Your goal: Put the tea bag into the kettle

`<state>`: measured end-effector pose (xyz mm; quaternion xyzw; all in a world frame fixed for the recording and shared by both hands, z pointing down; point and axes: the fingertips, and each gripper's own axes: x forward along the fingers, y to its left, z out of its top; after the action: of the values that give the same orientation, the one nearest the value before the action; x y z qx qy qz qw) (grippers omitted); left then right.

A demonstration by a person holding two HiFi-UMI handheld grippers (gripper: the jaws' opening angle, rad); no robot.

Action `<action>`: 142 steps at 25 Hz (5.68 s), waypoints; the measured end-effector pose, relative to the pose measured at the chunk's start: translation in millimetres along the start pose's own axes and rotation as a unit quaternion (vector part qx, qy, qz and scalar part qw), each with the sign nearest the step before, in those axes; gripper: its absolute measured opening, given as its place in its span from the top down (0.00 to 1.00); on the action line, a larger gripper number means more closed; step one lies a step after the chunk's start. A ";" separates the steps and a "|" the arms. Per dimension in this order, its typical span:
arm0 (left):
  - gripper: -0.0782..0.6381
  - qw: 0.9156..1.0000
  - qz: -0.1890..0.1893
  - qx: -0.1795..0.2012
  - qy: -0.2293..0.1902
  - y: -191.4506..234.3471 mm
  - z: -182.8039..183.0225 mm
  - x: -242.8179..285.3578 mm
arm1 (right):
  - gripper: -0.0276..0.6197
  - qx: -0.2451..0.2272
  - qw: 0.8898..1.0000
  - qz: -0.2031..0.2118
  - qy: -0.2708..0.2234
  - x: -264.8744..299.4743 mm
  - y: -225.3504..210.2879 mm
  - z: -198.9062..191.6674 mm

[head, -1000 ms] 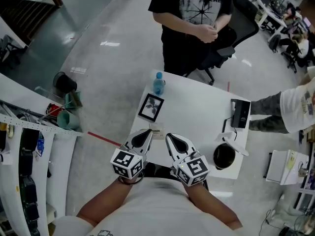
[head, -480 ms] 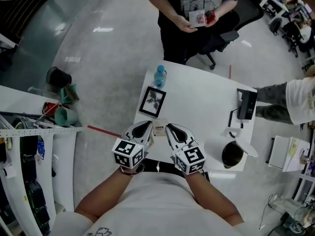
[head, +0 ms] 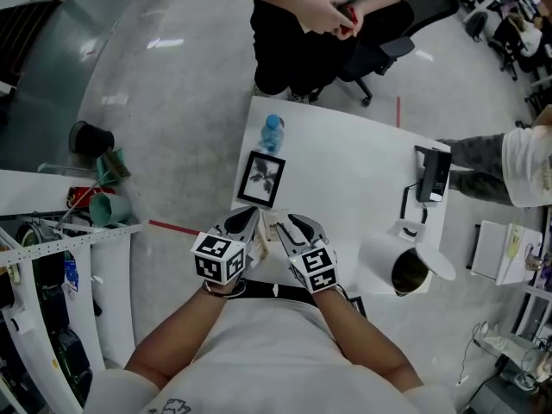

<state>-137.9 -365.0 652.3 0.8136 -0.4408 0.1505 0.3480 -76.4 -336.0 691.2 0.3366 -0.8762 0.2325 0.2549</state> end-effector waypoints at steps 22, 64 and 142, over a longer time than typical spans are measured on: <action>0.88 0.998 -0.003 0.013 0.062 28.1 -14.4 29.5 | 0.56 -0.055 0.986 -0.001 0.157 83.4 -8.2 -109.3; 0.88 0.989 -0.125 0.084 0.009 -70.9 10.3 -12.6 | 0.84 -0.038 0.987 -0.133 0.081 -33.4 -16.4 -41.8; 0.88 0.966 -0.202 0.161 0.023 -370.1 -31.8 105.1 | 0.79 0.069 0.957 -0.250 -0.127 -341.4 -158.8 -72.4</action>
<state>227.8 -270.5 572.5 0.9275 -0.2290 0.1642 0.2458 276.8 -238.8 577.9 0.5886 -0.7708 0.1767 0.1678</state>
